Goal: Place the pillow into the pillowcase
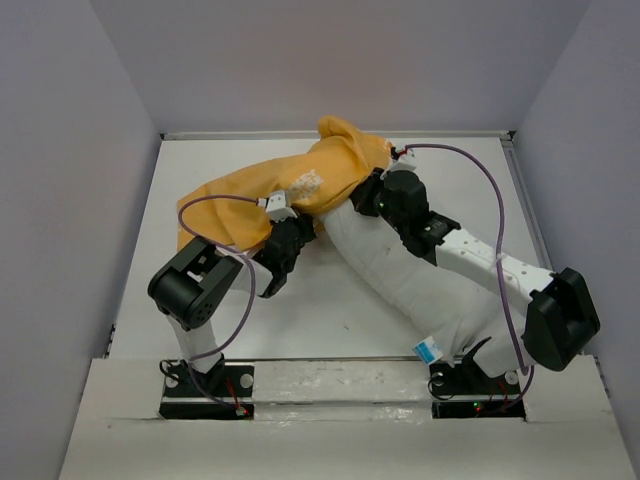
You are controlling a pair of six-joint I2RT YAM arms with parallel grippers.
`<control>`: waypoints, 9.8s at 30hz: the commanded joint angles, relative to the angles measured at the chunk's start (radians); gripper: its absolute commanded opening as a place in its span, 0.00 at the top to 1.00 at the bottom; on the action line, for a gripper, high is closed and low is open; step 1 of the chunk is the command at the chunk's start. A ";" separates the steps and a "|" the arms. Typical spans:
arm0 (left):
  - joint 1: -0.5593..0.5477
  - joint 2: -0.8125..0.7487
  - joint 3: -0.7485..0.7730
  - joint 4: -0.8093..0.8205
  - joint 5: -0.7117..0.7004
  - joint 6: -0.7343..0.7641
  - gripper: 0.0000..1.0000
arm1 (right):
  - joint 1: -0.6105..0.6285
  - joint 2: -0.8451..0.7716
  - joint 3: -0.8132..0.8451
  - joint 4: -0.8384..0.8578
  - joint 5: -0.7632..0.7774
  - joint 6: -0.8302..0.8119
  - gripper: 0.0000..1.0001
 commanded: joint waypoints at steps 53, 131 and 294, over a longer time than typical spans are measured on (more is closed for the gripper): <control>-0.096 -0.915 0.309 -1.312 0.408 0.075 0.04 | 0.138 -0.431 -0.138 -0.366 0.070 -0.258 0.14; -0.360 -0.584 0.508 -1.637 -0.285 0.070 0.01 | 0.137 -0.255 -0.196 0.043 -0.204 -0.083 0.30; -0.187 -0.252 0.180 -0.168 -0.167 -0.193 1.00 | 0.365 -0.258 -0.411 -0.081 -0.687 -0.166 1.00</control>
